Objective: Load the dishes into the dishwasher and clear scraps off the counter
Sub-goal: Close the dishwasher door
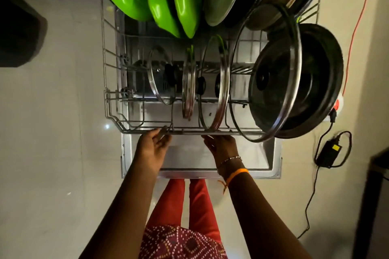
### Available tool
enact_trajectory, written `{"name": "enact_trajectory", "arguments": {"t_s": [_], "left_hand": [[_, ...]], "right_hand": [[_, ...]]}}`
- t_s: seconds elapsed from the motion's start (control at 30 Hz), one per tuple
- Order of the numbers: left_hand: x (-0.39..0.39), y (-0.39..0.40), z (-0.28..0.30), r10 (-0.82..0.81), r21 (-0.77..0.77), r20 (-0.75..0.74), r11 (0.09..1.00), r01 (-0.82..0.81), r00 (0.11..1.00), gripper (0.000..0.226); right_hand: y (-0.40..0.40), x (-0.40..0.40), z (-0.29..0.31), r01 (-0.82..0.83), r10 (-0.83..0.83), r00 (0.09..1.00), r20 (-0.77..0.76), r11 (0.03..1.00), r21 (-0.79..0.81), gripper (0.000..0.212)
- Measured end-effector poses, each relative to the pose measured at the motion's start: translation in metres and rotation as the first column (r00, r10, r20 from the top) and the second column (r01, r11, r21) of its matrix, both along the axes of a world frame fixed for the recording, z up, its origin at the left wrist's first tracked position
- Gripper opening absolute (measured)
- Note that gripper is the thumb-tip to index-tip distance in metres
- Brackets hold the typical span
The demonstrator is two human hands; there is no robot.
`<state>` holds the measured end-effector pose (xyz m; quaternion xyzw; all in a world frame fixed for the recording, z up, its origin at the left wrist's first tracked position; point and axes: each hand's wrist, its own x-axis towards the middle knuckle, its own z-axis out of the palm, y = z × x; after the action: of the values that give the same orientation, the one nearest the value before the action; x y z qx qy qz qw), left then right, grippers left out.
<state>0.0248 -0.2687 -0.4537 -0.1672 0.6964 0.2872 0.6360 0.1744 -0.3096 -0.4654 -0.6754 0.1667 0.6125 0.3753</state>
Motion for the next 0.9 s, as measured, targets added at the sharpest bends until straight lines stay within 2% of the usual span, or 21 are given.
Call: {"name": "enact_trajectory", "arguments": {"t_s": [0.1, 0.23, 0.3, 0.57, 0.67, 0.8, 0.9], "left_hand": [[-0.003, 0.007, 0.001, -0.006, -0.021, 0.013, 1.0, 0.006, 1.0, 0.015], [-0.007, 0.011, 0.007, 0.014, -0.001, 0.05, 1.0, -0.014, 0.999, 0.022], [-0.005, 0.014, 0.007, 0.004, 0.038, 0.062, 0.999, -0.006, 0.998, 0.025], [0.0, 0.041, 0.005, 0.052, 0.11, 0.112, 0.992, -0.064, 0.992, 0.022], [-0.002, 0.059, 0.002, 0.014, 0.152, 0.158, 0.988, -0.039, 0.987, 0.022], [-0.004, 0.091, -0.004, -0.101, 0.236, 0.171, 0.97, 0.059, 0.98, 0.024], [0.0, 0.117, -0.004, -0.134, 0.244, 0.14, 0.965, 0.097, 0.981, 0.018]], "right_hand": [[0.0, -0.002, -0.004, 0.057, -0.058, 0.998, 0.04, 0.998, 0.028, 0.021], [-0.004, -0.004, -0.006, 0.087, -0.09, 0.994, 0.067, 0.995, 0.057, 0.018], [-0.004, -0.005, -0.008, 0.067, -0.073, 0.994, 0.084, 0.995, 0.076, 0.022], [0.029, 0.002, -0.008, -0.063, 0.044, 0.993, 0.109, 0.982, 0.177, 0.014], [0.05, 0.008, -0.009, -0.11, 0.091, 0.991, 0.1, 0.973, 0.202, 0.012], [0.085, 0.02, -0.01, -0.165, 0.155, 0.986, 0.064, 0.961, 0.22, 0.027], [0.117, 0.025, -0.012, -0.196, 0.189, 0.98, 0.059, 0.964, 0.181, 0.031]]}}
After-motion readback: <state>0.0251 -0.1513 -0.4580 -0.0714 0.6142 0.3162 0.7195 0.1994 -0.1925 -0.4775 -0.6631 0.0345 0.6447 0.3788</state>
